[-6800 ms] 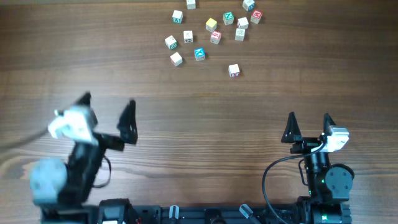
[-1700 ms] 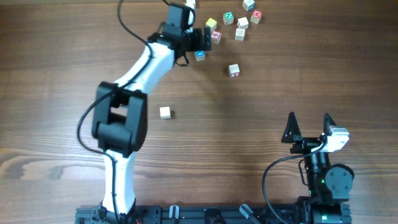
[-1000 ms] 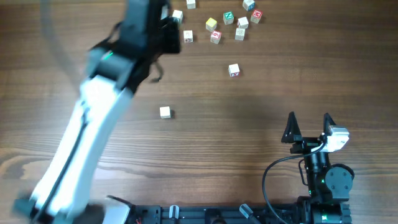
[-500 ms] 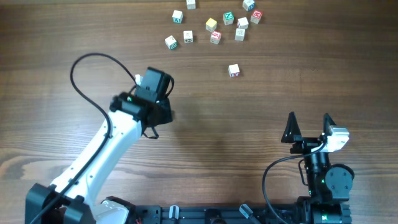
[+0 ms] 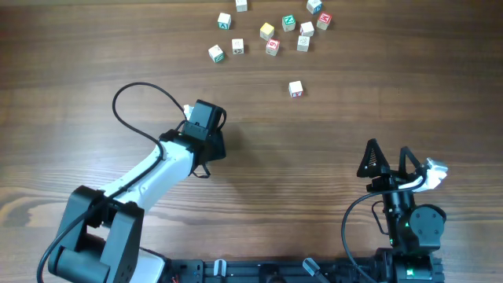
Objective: Form a tower
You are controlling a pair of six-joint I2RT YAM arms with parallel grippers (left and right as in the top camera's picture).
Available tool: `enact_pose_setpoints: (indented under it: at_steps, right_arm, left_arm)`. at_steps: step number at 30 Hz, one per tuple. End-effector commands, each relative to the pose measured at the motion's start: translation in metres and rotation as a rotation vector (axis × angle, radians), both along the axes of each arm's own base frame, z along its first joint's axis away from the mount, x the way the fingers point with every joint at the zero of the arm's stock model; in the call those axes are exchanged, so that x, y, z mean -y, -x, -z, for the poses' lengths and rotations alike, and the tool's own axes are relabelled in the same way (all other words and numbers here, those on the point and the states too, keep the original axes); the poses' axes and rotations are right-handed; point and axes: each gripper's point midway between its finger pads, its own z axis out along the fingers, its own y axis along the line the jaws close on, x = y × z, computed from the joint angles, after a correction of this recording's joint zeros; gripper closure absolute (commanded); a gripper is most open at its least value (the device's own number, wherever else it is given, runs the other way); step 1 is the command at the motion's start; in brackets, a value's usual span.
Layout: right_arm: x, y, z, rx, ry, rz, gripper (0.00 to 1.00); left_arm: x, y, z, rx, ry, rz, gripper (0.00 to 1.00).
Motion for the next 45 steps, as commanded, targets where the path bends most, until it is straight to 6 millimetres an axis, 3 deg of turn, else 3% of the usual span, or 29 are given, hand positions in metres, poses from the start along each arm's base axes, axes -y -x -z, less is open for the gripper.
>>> enact_pose_setpoints:
  at_steps: [1, 3, 4, 5, 8, 9, 10, 11, 13, 14, 16, 19, 23, 24, 26, 28, 29, 31, 34, 37, 41, 45]
  right_arm:
    - [-0.004, 0.0, 0.001, -0.006, -0.032, -0.018, 0.0]
    - [-0.002, 0.0, 0.001, -0.005, -0.029, -0.006, 0.0]
    - [0.001, 0.0, 0.001, -0.004, -0.031, 0.012, 0.0]
    - [-0.001, 0.0, 0.001, -0.006, -0.032, -0.002, 0.0]
    - [-0.037, 0.004, -0.006, 0.021, -0.032, -0.212, 0.0]
    - [-0.054, 0.009, -0.013, 0.051, -0.006, -0.316, 0.0]
    - [-0.063, 0.012, -0.016, 0.054, -0.006, -0.372, 0.0]
    - [-0.065, 0.014, -0.019, 0.022, -0.021, -0.39, 0.0]
    - [-0.066, 0.013, -0.036, -0.009, 0.004, -0.396, 0.0]
    - [-0.066, 0.008, -0.047, -0.021, 0.044, -0.399, 0.0]
    - [-0.066, -0.014, -0.064, -0.093, 0.089, -0.41, 0.0]
    - [-0.079, -0.062, -0.072, -0.306, 0.045, -0.523, 0.0]
    - [-0.112, -0.132, -0.083, -0.597, 0.099, -0.691, 0.0]
    - [-0.13, -0.151, -0.09, -0.638, 0.077, -0.741, 0.0]
    - [-0.156, -0.183, -0.099, -0.616, 0.024, -0.827, 0.0]
    - [-0.171, -0.221, -0.089, -0.592, -0.086, -0.797, 0.0]
    - [-0.181, -0.232, -0.08, -0.573, -0.085, -0.809, 0.0]
    - [-0.2, -0.26, -0.033, -0.622, -0.068, -0.708, 0.0]
    - [-0.221, -0.292, 0.046, -0.698, 0.104, -0.484, 0.0]
    - [-0.226, -0.309, 0.098, -0.728, 0.145, -0.353, 0.0]
    - [-0.222, -0.337, 0.138, -0.666, 0.195, -0.286, 0.0]
    - [-0.219, -0.356, 0.152, -0.594, 0.2, -0.231, 0.01]
  left_arm:
    - [-0.004, -0.005, -0.008, 0.033, -0.01, -0.004, 0.46]
    - [-0.002, -0.01, -0.026, 0.081, 0.009, -0.004, 0.32]
    - [0.0, -0.014, -0.045, 0.111, 0.021, -0.004, 0.15]
    - [0.001, -0.018, -0.082, 0.166, 0.043, -0.006, 0.0]
    - [0.0, -0.019, -0.19, 0.365, 0.118, -0.012, 0.0]
    - [-0.009, -0.016, -0.237, 0.489, 0.129, -0.039, 0.0]
    - [-0.022, -0.01, -0.27, 0.591, 0.119, -0.08, 0.0]
    - [-0.05, 0.003, -0.307, 0.722, 0.071, -0.172, 0.0]
    - [-0.096, 0.031, -0.336, 0.839, -0.044, -0.328, 0.0]
    - [-0.11, 0.045, -0.34, 0.853, -0.083, -0.367, 0.0]
    - [-0.118, 0.061, -0.331, 0.807, -0.116, -0.367, 0.0]
    - [-0.122, 0.07, -0.308, 0.701, -0.179, -0.339, 0.0]
    - [-0.118, 0.063, -0.283, 0.59, -0.24, -0.307, 0.0]
    - [-0.117, 0.059, -0.279, 0.571, -0.252, -0.301, 0.0]
    - [-0.113, 0.05, -0.267, 0.523, -0.277, -0.287, 0.0]
    - [-0.106, 0.041, -0.251, 0.465, -0.289, -0.262, 0.0]
    - [-0.103, 0.036, -0.244, 0.436, -0.301, -0.253, 0.0]
    - [-0.099, 0.026, -0.225, 0.371, -0.337, -0.236, 0.0]
    - [-0.094, 0.013, -0.192, 0.257, -0.398, -0.205, 0.0]
    - [-0.092, 0.007, -0.172, 0.193, -0.431, -0.188, 0.0]
    - [-0.091, 0.005, -0.164, 0.165, -0.446, -0.181, 0.0]
    - [-0.091, 0.005, -0.164, 0.165, -0.445, -0.181, 0.0]
